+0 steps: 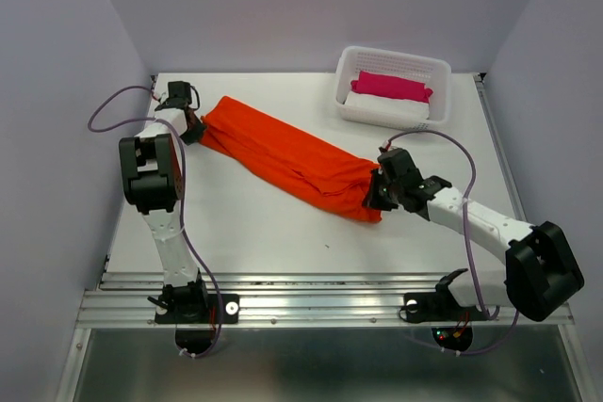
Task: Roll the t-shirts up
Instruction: Fold the T-shirt at the center of the board.
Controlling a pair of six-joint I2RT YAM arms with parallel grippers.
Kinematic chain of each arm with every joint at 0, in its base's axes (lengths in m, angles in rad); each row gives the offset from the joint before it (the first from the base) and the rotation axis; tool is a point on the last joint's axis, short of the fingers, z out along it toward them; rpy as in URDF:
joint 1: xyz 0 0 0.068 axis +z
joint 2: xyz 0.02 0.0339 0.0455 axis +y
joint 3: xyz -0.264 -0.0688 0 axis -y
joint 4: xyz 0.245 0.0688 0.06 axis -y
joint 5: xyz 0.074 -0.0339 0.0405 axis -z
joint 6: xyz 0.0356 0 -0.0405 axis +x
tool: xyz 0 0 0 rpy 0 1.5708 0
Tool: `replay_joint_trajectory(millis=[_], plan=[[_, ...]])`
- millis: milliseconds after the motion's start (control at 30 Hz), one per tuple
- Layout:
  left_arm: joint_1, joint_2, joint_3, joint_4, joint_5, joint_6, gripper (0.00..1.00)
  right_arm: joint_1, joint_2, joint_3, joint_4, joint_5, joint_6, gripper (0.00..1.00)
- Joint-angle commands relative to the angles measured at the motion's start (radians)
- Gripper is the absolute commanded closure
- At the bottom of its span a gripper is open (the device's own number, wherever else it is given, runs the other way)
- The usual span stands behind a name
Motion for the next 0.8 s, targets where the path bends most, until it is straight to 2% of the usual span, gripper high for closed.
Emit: replay_joint_trajectory(millis=[0,767], plan=[[0.018,-0.083,0.018,-0.006,-0.023,0.031,1.00,0.000,-0.050,0.044,-0.035,0.065,-0.027,0.99],[0.079,-0.103,-0.059,0.059,0.095,0.067,1.00,0.000,-0.045,-0.031,-0.043,0.149,-0.024,0.99]])
